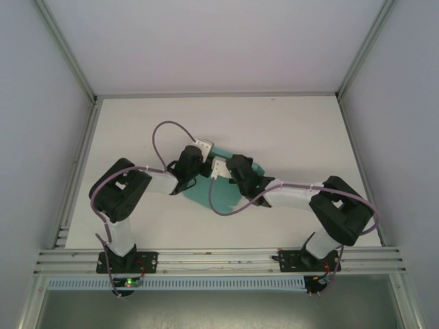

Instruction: Assemble paper box

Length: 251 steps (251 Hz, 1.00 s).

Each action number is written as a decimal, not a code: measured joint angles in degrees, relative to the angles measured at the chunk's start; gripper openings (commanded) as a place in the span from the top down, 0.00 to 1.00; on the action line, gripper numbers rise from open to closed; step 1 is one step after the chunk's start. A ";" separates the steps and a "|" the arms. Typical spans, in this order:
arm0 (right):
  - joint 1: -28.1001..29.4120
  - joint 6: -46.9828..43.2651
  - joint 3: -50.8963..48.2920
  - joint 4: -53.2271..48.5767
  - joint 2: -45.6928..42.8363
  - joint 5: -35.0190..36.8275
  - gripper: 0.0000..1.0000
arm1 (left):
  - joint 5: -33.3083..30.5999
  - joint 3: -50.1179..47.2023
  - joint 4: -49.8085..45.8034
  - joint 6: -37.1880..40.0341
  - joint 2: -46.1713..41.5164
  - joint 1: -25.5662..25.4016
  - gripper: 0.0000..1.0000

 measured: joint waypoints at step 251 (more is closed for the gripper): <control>-6.36 35.87 -5.49 -5.84 -42.64 -12.44 0.02 | -0.52 -5.33 -3.04 -11.30 -15.41 0.92 1.00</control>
